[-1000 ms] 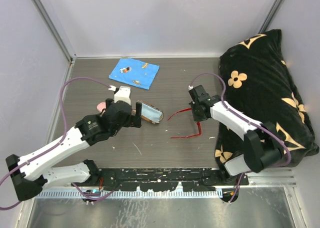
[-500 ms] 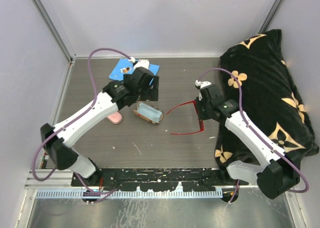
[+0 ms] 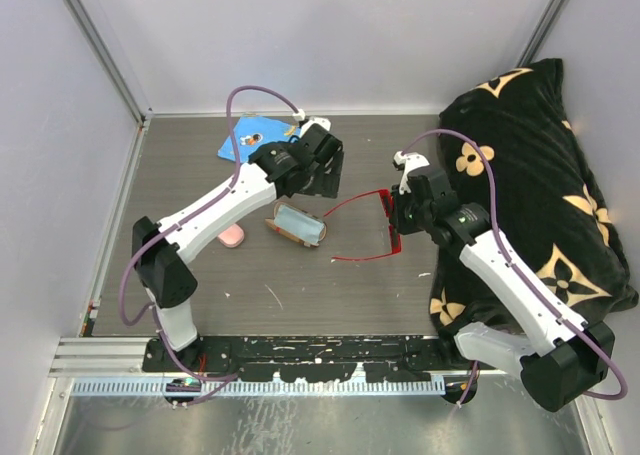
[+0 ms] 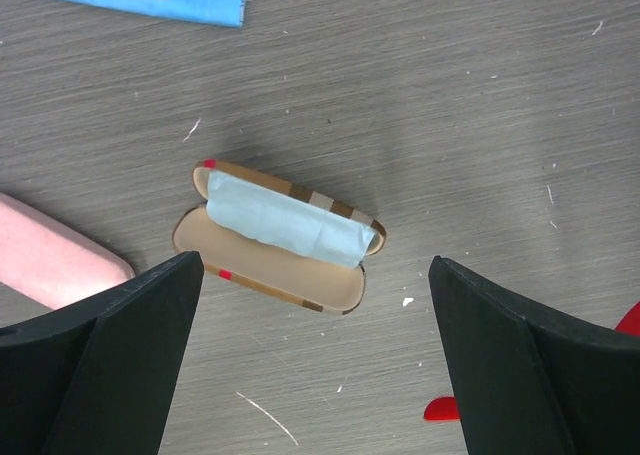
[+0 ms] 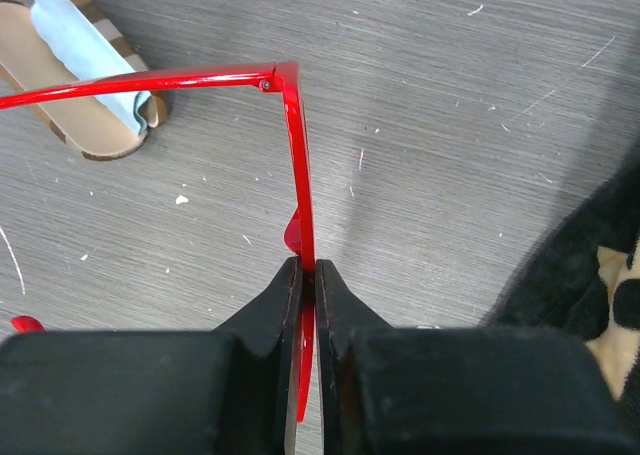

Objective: Organize the sunglasses
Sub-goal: Fold the sunglasses.

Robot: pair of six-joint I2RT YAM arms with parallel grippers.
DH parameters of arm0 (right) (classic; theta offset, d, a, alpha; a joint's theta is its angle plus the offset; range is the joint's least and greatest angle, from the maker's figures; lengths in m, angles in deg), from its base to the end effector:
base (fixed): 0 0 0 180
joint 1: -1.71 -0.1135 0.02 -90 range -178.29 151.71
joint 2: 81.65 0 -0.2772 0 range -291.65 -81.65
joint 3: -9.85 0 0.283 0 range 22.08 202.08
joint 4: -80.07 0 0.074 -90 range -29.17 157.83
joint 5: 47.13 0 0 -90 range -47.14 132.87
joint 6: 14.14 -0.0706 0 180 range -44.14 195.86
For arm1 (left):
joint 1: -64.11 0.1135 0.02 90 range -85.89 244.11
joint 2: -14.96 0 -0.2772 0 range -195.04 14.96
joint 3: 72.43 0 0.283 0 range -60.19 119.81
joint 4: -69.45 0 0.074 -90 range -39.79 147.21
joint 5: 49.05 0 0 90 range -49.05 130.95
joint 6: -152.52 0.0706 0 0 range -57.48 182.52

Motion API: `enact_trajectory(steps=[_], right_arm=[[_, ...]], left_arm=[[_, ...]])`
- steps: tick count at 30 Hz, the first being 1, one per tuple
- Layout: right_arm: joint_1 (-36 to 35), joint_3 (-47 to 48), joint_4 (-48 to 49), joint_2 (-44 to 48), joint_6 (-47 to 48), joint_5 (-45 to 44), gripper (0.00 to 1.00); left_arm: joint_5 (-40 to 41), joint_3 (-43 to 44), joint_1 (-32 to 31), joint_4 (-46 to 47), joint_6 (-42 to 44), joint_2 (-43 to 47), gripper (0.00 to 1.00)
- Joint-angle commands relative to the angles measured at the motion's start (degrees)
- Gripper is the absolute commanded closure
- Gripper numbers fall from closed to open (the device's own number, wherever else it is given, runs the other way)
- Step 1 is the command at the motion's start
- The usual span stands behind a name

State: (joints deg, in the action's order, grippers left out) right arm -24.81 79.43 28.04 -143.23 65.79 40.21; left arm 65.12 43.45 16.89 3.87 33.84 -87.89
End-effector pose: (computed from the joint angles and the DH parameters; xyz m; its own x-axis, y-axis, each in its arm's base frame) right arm 0.2450 0.1186 0.2962 -0.6851 -0.1467 -0.7135 -0.3010 0.9490 0.0940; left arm 0.3211 -0.3044 0.3377 -0.7133 0.1261 -0.6895 0.1803 0.9836 -0.0066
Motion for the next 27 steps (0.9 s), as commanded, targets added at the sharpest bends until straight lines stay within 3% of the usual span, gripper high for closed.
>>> enact_trajectory(steps=[1, 16, 27], right_arm=[[-0.2, 3.6, 4.0, 1.0, -1.3, 1.1, 1.0], [-0.2, 4.3, 5.9, -1.6, -3.7, 3.6, 1.0], [-0.2, 2.5, 9.3, -2.0, -6.9, 7.9, 1.0]], left_arm=[[-0.2, 3.3, -1.7, -0.5, 1.3, -1.0, 0.02], [0.3, 2.4, -8.6, 1.8, -1.3, -3.4, 0.02], [-2.7, 6.2, -9.7, 4.8, -2.8, -6.3, 0.02]])
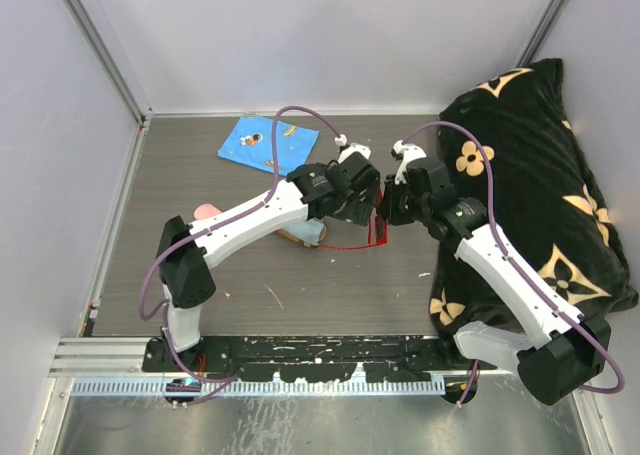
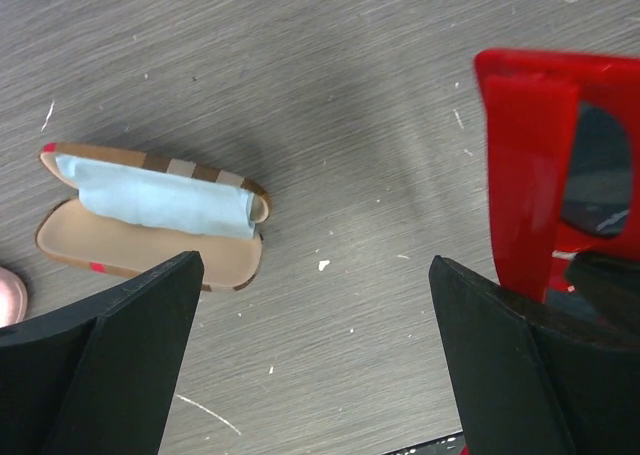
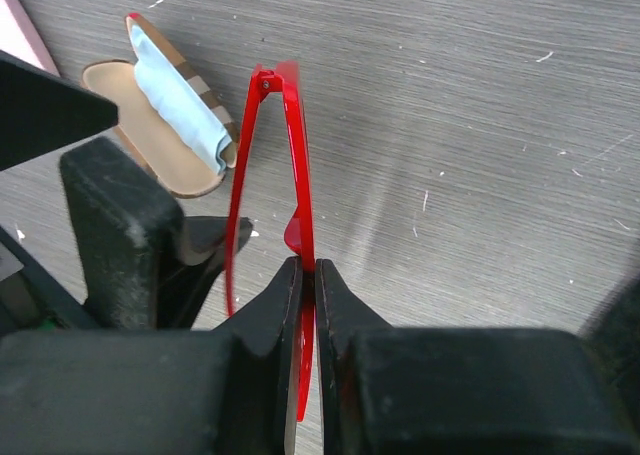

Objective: Organize the sunglasses
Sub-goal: Fold the sunglasses.

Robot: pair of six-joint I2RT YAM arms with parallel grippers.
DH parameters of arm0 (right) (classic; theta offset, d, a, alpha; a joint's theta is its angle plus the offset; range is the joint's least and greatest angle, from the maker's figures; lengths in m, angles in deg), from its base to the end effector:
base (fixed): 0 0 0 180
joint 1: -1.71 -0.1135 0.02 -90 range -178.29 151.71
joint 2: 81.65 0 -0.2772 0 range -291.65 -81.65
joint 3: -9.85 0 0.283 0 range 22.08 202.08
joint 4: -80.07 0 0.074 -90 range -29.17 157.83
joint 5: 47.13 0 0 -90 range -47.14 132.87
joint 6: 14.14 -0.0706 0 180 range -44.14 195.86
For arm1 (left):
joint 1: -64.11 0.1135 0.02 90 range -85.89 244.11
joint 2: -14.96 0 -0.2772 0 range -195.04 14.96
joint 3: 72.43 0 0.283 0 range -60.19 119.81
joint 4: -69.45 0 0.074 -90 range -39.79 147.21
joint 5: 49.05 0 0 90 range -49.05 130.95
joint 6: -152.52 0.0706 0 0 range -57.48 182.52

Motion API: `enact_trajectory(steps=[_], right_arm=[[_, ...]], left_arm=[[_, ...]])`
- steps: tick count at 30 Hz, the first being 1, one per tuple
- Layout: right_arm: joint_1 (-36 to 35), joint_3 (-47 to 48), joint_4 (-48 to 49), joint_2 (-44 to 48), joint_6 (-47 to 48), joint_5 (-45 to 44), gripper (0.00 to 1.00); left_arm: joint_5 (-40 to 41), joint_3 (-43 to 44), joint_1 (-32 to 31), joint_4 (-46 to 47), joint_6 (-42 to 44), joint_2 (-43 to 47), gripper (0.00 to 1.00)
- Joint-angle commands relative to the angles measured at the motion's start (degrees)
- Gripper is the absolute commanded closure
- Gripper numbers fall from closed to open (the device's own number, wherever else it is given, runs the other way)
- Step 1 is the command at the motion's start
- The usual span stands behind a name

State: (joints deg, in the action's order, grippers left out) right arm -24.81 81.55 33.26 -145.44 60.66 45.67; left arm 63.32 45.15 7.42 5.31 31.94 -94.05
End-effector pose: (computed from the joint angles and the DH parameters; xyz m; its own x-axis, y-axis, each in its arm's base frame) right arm 0.2583 0.1327 0.3104 -0.6681 -0.0407 -0.7430 -0.3159 0.9196 0.2336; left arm 0.2800 -0.3771 0.3029 -0.7230 0.2436 -0.6465 0.3332 0.9427 -0.0174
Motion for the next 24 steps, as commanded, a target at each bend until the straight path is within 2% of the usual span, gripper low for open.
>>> enact_trajectory(steps=[1, 9, 13, 19, 24], right_arm=[[-0.2, 0.4, 4.1, 0.2, -1.8, 2.7, 1.0], [-0.2, -0.3, 5.1, 0.1, -2.9, 4.9, 1.0], [0.4, -1.7, 5.2, 0.6, -3.4, -0.4, 1.0], [3.7, -1.1, 6.8, -1.4, -4.9, -6.2, 1.0], [7.0, 2.4, 8.5, -3.0, -6.5, -7.0, 1.0]], left_arm=[[-1.1, 5.1, -0.3, 3.4, -0.9, -0.6, 0.02], [-2.0, 9.1, -0.4, 3.8, -0.6, -2.7, 0.02], [1.6, 7.9, -0.4, 3.2, 1.7, 0.0, 0.02], [4.5, -5.0, -0.4, 9.5, 8.5, 13.8, 0.02], [4.6, -16.2, -0.4, 9.8, 10.6, 25.1, 0.02]])
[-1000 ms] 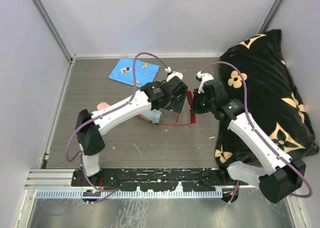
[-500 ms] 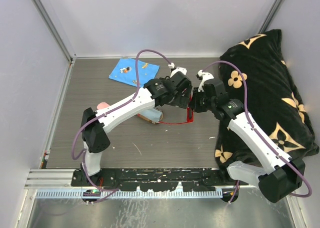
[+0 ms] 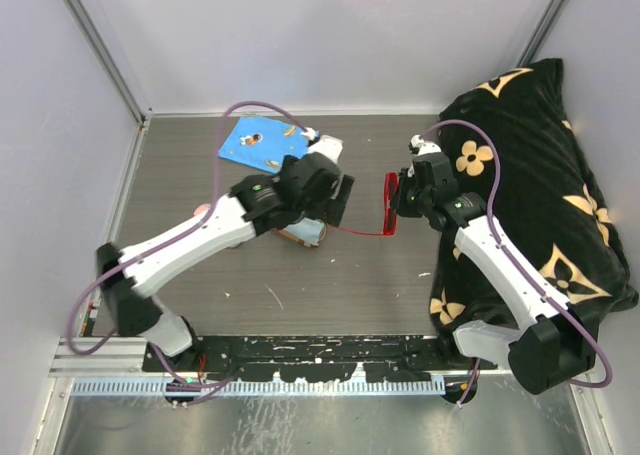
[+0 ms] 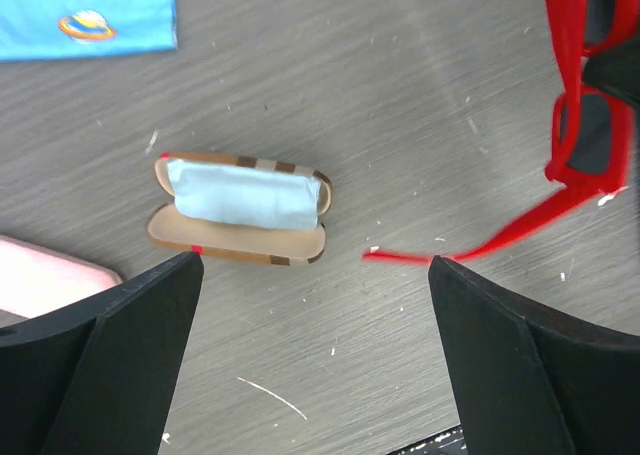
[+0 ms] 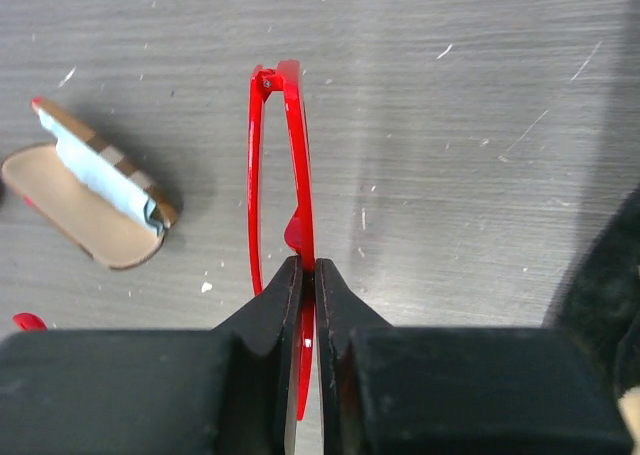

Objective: Organize the sunglasses
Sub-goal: Fold the sunglasses.

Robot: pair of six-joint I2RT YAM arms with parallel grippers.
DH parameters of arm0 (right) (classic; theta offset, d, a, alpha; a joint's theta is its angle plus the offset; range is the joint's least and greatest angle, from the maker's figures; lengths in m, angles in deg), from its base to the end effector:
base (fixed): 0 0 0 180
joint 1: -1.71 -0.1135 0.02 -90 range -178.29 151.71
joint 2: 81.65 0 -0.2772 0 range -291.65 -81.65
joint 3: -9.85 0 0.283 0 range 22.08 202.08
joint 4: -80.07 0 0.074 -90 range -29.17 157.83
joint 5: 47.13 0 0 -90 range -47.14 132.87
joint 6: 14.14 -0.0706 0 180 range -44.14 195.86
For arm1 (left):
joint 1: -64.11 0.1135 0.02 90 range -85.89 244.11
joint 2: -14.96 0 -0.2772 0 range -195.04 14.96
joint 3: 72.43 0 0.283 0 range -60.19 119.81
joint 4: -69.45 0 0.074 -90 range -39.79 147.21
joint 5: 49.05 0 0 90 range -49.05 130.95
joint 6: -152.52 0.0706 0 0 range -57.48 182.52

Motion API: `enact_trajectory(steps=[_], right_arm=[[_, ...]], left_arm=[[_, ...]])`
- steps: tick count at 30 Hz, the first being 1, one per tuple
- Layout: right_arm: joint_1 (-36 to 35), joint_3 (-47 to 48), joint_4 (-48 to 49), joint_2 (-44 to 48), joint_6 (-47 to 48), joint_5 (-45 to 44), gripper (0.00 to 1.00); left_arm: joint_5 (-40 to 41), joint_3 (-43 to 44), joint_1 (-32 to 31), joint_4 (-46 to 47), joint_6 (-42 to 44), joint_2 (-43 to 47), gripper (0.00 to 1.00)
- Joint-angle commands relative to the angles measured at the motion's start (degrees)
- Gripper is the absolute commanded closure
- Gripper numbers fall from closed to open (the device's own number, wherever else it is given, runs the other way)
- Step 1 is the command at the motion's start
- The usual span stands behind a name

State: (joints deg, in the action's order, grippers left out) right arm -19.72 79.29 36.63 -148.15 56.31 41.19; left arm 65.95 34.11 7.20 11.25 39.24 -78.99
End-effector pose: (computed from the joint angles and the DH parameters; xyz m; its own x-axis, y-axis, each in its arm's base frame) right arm 0.2819 0.1084 0.2883 -0.6850 0.0905 -0.7229 -0.1223 0.9639 0.2365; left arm 0.2498 -0.3287 0.3531 -0.5947 0.2565 -0.7619 0.3950 0.9187 0.0009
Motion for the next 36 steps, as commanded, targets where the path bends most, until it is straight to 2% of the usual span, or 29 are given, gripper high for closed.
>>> enact_trajectory(steps=[1, 7, 14, 25, 36], right_arm=[[2.4, 5.1, 5.5, -0.6, -2.5, -2.5, 1.0], [3.4, 6.8, 6.0, -1.0, -4.2, -2.3, 1.0], [3.7, 5.2, 6.2, 2.0, -5.5, 0.8, 1.0], [3.7, 3.4, 4.6, 5.1, -5.1, 5.4, 1.0], [3.6, 2.0, 4.6, 6.1, -3.2, 9.0, 1.0]], left_arm=[[1.8, -7.3, -0.1, 3.9, 3.3, 11.8, 0.02], [-1.5, -17.8, -0.2, 6.2, 1.3, 19.5, 0.02], [2.6, -19.4, 0.2, 8.0, -3.6, 16.0, 0.02], [3.9, -9.8, 0.4, 12.6, -4.6, 4.1, 0.02], [2.6, 3.8, 1.4, 10.9, -0.3, -6.9, 0.02]])
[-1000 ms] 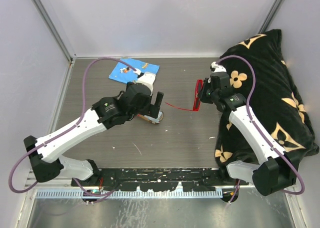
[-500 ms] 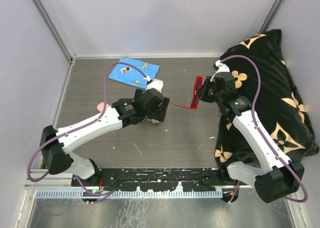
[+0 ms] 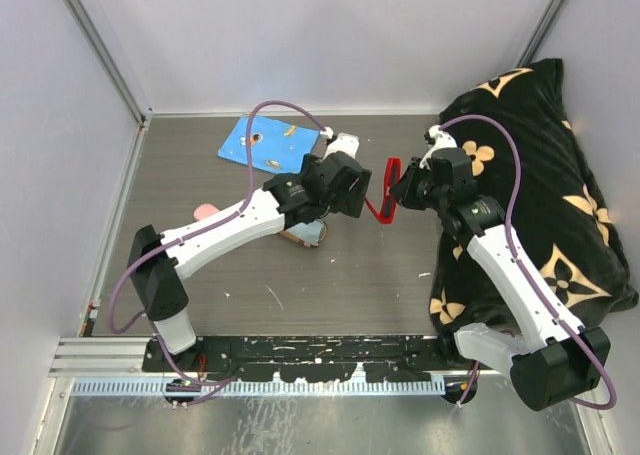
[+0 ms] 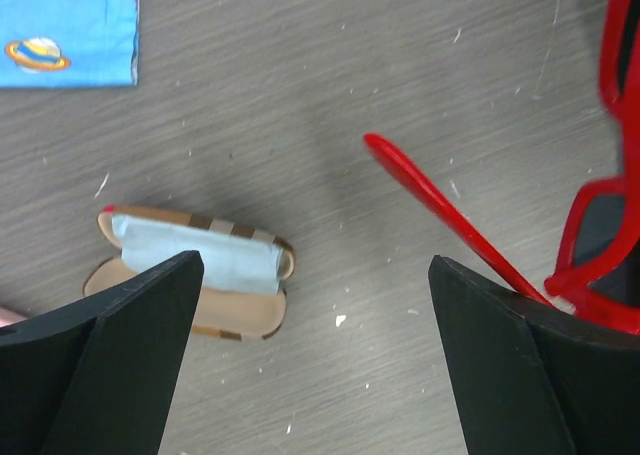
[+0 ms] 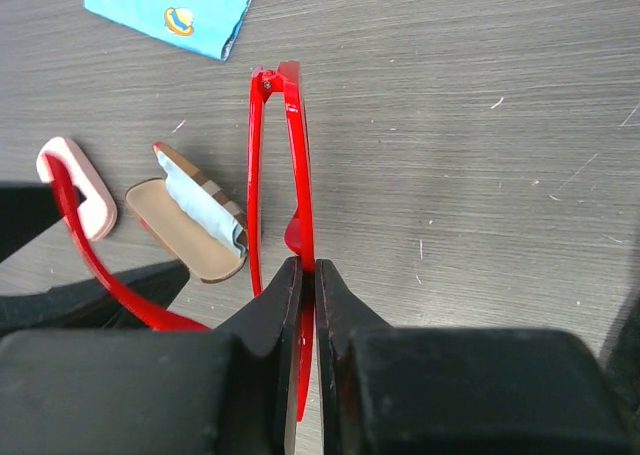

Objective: Organize the sunglasses
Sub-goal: Fold the sunglasses.

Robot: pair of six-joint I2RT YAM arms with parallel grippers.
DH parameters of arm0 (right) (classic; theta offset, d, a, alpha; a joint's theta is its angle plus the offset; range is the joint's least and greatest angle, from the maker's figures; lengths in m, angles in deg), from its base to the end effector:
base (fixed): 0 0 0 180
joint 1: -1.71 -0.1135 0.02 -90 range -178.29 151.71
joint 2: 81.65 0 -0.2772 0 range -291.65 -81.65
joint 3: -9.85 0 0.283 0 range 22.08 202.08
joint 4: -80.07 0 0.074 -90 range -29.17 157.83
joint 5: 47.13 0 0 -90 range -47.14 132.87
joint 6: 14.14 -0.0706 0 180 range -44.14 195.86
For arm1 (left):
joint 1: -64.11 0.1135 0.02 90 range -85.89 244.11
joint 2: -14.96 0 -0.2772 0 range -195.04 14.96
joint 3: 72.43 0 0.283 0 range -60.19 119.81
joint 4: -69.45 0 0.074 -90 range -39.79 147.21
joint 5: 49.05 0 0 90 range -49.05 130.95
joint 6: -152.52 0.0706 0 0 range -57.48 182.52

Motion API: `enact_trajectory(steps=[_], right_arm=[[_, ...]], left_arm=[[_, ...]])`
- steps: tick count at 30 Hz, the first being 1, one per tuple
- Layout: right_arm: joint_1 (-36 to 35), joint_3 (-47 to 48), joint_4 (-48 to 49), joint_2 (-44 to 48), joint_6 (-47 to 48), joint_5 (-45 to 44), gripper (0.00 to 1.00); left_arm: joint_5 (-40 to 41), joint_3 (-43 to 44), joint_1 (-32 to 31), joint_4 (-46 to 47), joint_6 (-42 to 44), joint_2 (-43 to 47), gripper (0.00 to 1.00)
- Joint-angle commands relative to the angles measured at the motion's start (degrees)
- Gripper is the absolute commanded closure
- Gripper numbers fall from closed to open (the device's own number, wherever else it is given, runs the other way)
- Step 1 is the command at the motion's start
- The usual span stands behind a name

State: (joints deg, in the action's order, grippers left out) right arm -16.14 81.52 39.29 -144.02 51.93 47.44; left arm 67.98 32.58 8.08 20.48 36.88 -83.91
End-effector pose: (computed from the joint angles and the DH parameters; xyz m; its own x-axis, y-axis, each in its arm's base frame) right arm 0.2780 0.0954 0.3294 -0.6045 0.2301 -0.7626 -0.1368 0.9132 0.3840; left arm 0.2750 -0.3507 0.3246 -0.5815 0.1733 -0.7948 0.3337 0.9419 -0.0388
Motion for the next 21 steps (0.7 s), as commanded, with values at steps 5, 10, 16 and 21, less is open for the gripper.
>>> enact_trajectory(steps=[5, 10, 16, 21], right_arm=[[0.1, -0.7, 2.0, 2.0, 1.4, 4.1, 1.0], [0.1, -1.1, 2.3, 2.1, 1.2, 5.9, 1.0], [0.0, -1.5, 3.2, 3.0, 1.0, 7.6, 1.0], [0.1, -2.2, 3.8, 3.8, 0.9, 6.5, 1.0]], left_arm=[[-2.0, 10.7, 0.6, 0.2, 3.2, -5.7, 0.02], [-6.0, 16.5, 0.6, -0.9, 2.6, -8.9, 0.02], [-8.7, 21.7, 0.5, -2.1, 2.4, -12.1, 0.02], [-9.4, 22.4, 0.6, -2.8, 2.3, -12.8, 0.02]])
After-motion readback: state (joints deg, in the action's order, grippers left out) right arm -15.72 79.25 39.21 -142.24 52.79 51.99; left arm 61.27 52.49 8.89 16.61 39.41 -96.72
